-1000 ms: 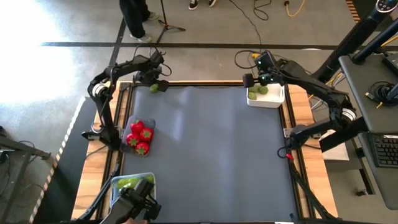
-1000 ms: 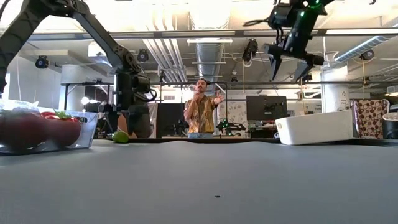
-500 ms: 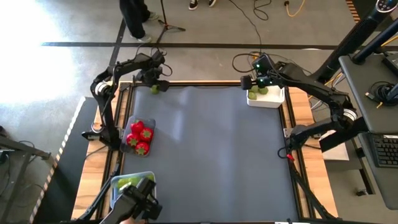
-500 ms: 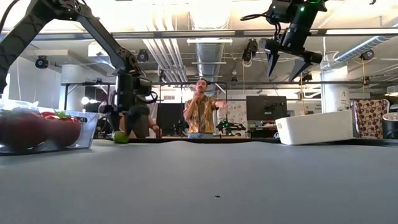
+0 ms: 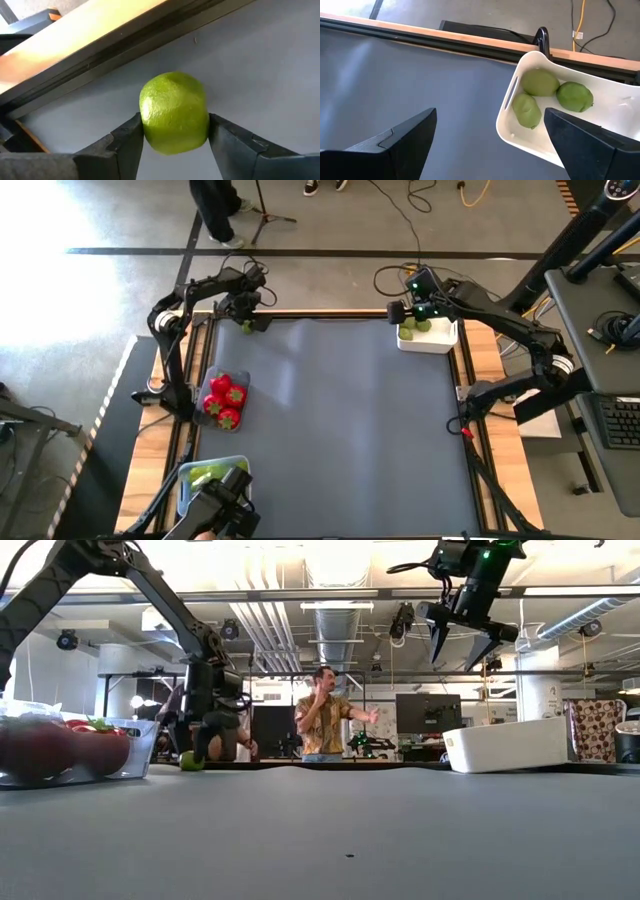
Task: Sort produce into baskets
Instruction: Put the lime into the white bin
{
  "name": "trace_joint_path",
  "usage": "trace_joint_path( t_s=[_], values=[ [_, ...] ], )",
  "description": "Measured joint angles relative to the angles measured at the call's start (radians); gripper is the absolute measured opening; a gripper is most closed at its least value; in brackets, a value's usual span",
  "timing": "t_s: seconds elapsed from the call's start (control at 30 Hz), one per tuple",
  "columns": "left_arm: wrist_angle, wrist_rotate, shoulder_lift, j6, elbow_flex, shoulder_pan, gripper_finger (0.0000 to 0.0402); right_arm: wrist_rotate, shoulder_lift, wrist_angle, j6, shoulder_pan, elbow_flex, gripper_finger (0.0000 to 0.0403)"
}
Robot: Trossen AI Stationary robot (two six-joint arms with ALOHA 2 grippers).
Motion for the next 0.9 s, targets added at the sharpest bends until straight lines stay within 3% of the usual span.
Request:
trace_joint_path(
  t_s=[0.3,0.43,0.67,0.9],
  values=[
    [0.007,0.000,-0.011,0.009,-0.001,-0.014,0.0115,-0.010,-0.012,0.000,-0.026,0.011,0.000,0.0360],
    [-0.003,0.022,-0.099,0.010,-0.002,-0.084,0.0112,-0.011,-0.035,-0.001,-0.103,0.047,0.012,0.0360],
    [0.163,0.075,-0.235,0.006,0.000,-0.374,0.0116,-0.057,-0.064,0.001,-0.346,0.167,0.026,0.0360],
    [0.422,0.063,-0.188,-0.034,0.001,-0.706,0.0117,-0.107,-0.064,-0.043,-0.448,0.356,0.017,0.0360]
  ],
)
